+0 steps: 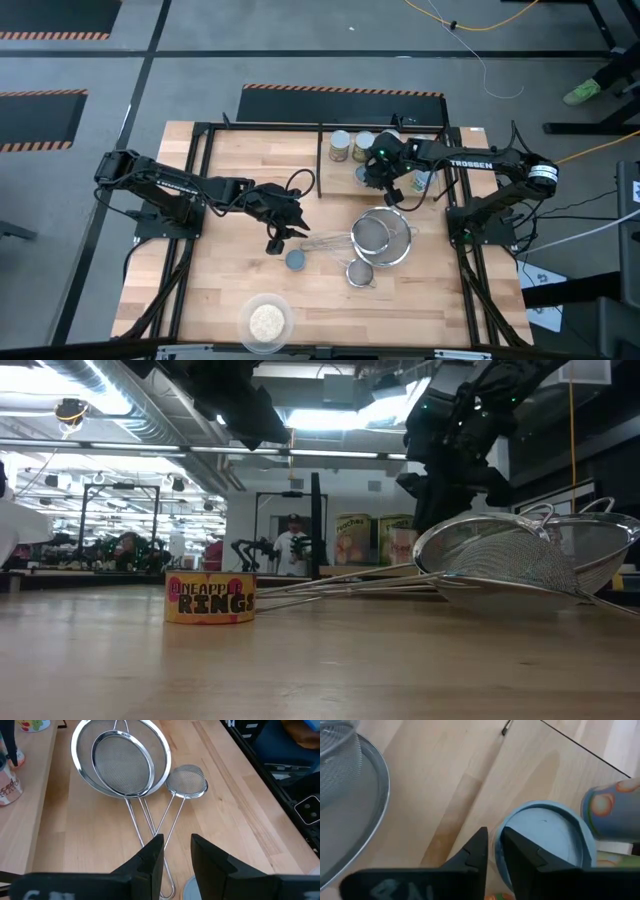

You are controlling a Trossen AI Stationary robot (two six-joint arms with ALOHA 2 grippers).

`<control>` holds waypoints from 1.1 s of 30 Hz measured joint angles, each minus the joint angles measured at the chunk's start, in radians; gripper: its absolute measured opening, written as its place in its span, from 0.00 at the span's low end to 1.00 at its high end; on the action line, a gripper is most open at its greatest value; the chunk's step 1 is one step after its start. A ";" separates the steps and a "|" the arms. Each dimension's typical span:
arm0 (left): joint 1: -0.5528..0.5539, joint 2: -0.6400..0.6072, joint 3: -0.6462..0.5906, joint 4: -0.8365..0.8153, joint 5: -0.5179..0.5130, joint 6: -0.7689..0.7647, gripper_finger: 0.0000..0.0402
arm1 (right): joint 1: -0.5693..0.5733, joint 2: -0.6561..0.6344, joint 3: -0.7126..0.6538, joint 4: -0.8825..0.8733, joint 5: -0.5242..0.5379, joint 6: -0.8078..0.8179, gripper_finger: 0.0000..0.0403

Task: Pick and place cans onto a shelf
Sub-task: Put the canned diced tomatoes on the shelf

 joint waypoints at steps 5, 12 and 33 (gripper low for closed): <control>0.000 0.000 0.000 0.000 0.000 0.000 0.22 | 0.000 0.000 0.000 0.000 0.000 -0.002 0.20; 0.000 0.000 0.000 0.000 0.000 0.000 0.22 | 0.000 0.000 0.000 0.000 0.000 -0.004 0.21; -0.001 0.000 0.000 0.000 0.000 -0.007 0.22 | 0.000 0.000 0.069 -0.010 0.060 -0.028 0.21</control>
